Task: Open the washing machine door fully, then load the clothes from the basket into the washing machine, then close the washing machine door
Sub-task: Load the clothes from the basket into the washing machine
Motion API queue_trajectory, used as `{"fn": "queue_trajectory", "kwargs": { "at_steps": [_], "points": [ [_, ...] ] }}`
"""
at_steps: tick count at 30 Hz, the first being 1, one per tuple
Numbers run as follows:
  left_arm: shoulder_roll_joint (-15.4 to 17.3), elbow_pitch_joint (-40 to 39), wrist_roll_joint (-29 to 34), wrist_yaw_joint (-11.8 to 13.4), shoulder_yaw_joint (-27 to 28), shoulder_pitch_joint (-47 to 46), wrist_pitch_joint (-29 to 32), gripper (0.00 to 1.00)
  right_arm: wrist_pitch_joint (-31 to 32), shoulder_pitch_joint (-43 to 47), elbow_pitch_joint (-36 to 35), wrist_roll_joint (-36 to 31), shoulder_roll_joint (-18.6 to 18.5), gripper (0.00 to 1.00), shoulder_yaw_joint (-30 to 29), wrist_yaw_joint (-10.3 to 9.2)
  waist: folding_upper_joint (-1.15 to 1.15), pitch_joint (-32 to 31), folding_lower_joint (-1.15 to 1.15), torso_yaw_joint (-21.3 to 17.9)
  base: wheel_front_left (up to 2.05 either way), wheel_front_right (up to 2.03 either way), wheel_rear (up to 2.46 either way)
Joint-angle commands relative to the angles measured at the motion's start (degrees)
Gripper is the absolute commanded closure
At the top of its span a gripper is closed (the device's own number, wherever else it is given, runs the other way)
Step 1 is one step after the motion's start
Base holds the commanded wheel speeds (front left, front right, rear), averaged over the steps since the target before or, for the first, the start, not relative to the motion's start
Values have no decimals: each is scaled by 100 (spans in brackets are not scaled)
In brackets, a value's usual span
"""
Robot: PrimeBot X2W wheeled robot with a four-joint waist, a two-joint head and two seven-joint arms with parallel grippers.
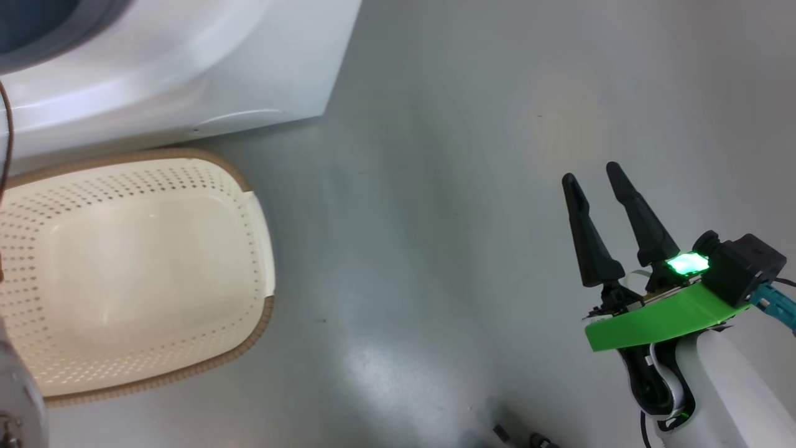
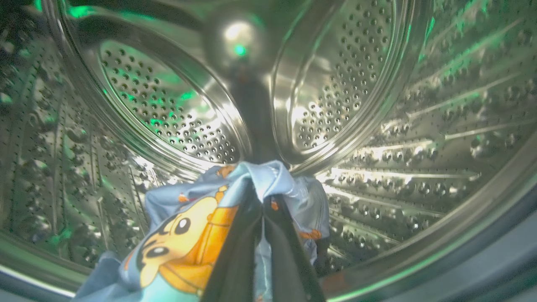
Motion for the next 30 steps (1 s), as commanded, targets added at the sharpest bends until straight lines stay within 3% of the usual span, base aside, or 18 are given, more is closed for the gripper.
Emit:
{"fn": "queue_trajectory", "kwargs": {
  "at_steps": [1,9,15,17,18,19,20,22,23,30],
  "points": [
    [279,16,78,59,-4,56,-33,100,-46,30,-98,42,-34,0,108,25,0,56,0,-84,0,0,0],
    [550,1120,187,134,-163,-284,262,100,-46,6,-80,67,19,0,193,25,0,83,0,-240,0,0,0],
    [692,1490,273,132,-324,-497,676,100,-46,6,-72,82,42,0,212,25,0,85,0,-300,0,0,0],
    [711,1543,275,111,-358,-538,769,82,-46,10,-68,84,52,0,207,25,0,85,0,-302,0,0,0],
    [715,1574,261,98,-378,-568,792,60,-46,12,-64,85,59,0,195,25,0,76,0,-294,0,0,0],
    [709,1587,251,86,-387,-577,795,50,-46,13,-64,85,62,0,188,25,0,71,0,-285,0,0,0],
    [709,1587,251,86,-387,-577,795,50,-46,13,-64,85,62,0,188,25,0,71,0,-285,0,0,0],
    [691,1604,224,60,-399,-587,750,12,-46,12,-59,82,65,0,176,25,0,51,0,-265,0,0,0],
    [675,1613,211,44,-406,-582,730,0,-46,10,-57,79,64,0,174,25,0,35,0,-252,0,0,0],
    [502,1660,-16,-90,-333,-402,427,0,-46,33,-59,54,8,0,156,25,0,-163,0,-118,0,0,0]
  ]
}}
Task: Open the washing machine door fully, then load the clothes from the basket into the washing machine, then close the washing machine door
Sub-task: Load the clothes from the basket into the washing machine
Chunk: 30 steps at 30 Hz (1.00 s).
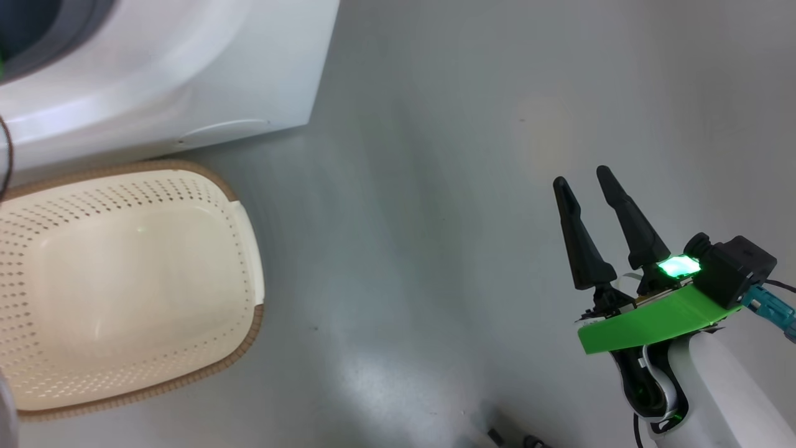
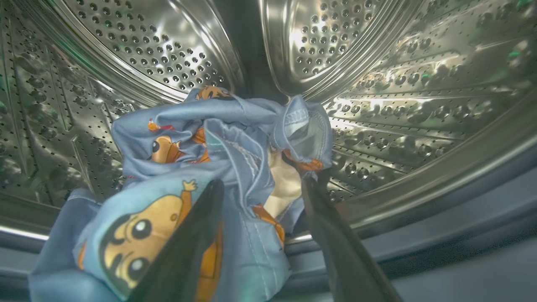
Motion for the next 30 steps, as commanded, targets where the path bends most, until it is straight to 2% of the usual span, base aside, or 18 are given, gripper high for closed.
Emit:
{"fn": "queue_trajectory", "kwargs": {
  "at_steps": [1,13,30],
  "points": [
    [182,-100,-75,-41,26,146,-95,0,-46,48,-98,2,-103,0,70,25,0,-104,1,81,0,0,0],
    [-159,-358,-478,-366,183,851,-504,0,-46,217,-87,-47,-288,0,18,25,0,-563,1,389,0,0,0],
    [-642,-2790,-666,-487,566,3420,-512,0,-46,574,0,-128,-707,0,-125,25,0,-1495,1,876,0,0,0]
  ]
}}
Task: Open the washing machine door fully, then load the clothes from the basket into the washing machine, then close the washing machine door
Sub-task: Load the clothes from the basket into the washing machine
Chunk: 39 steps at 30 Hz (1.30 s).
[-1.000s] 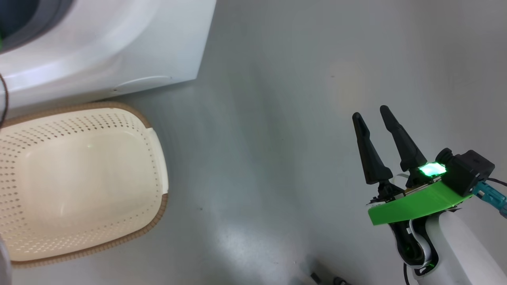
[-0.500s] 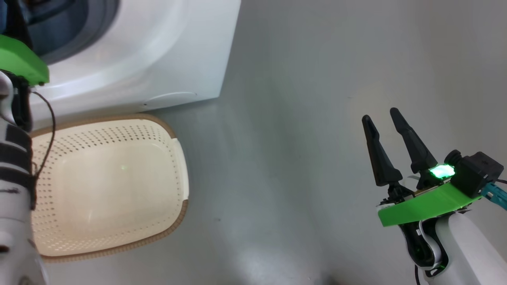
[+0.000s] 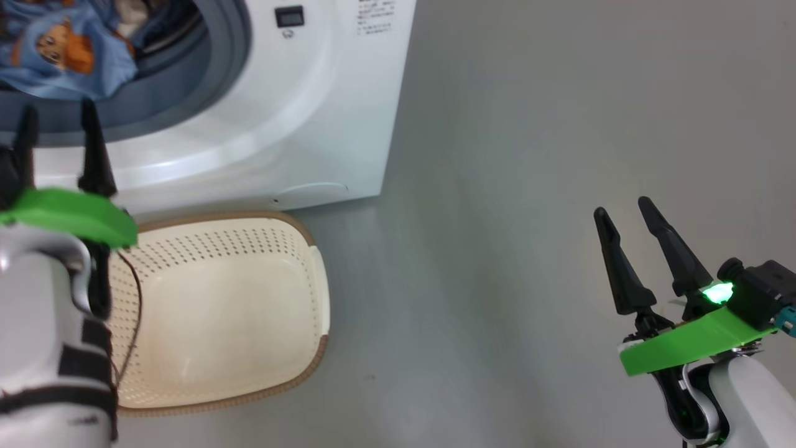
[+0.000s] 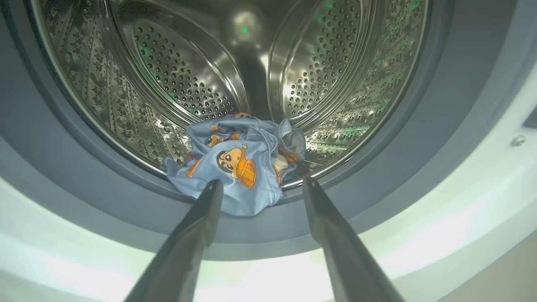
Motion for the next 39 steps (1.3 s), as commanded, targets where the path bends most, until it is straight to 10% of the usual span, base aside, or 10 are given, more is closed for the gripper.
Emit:
{"fn": "queue_trajectory", "kwargs": {
  "at_steps": [1,39],
  "points": [
    [151,-346,-27,-22,133,342,-36,0,-46,163,-93,-71,-153,0,54,25,0,-289,1,204,0,0,0],
    [-543,-3080,-57,-256,483,4351,-37,0,-46,1571,-6,-132,-431,0,-212,25,0,-2022,1,723,0,0,0]
  ]
}}
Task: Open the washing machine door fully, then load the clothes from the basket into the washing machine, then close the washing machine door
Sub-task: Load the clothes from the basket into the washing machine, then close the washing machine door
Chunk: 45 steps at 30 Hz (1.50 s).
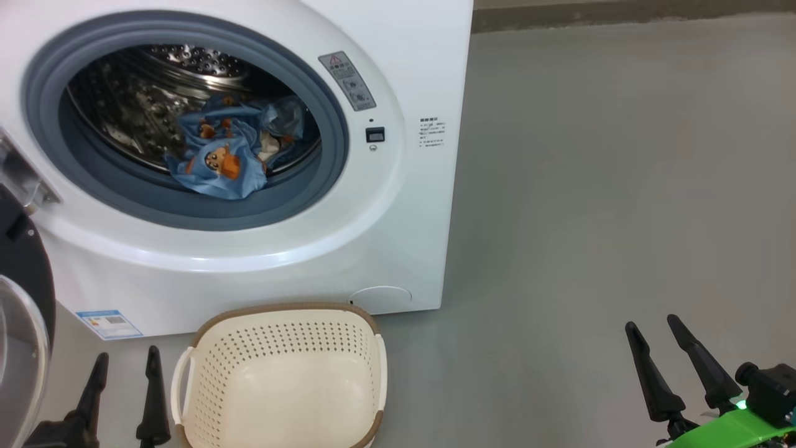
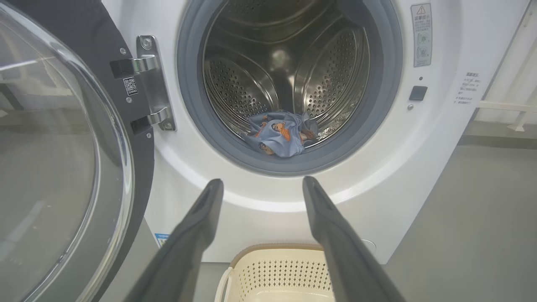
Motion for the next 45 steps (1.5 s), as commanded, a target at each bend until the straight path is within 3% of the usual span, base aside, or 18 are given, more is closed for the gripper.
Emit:
{"fn": "queue_trajectory", "kwargs": {
  "at_steps": [1,26,45],
  "points": [
    [77,-257,-81,-9,174,23,-38,0,-47,32,-128,-84,-141,0,16,25,0,-57,1,40,0,0,0],
    [120,-223,-246,-10,133,168,-38,0,-47,111,-153,-89,-132,0,49,25,0,-103,1,45,-4,4,0],
    [111,-268,-207,-14,87,138,-38,0,-47,73,-190,-91,-133,0,43,25,0,-31,1,104,-100,100,0]
  ]
}}
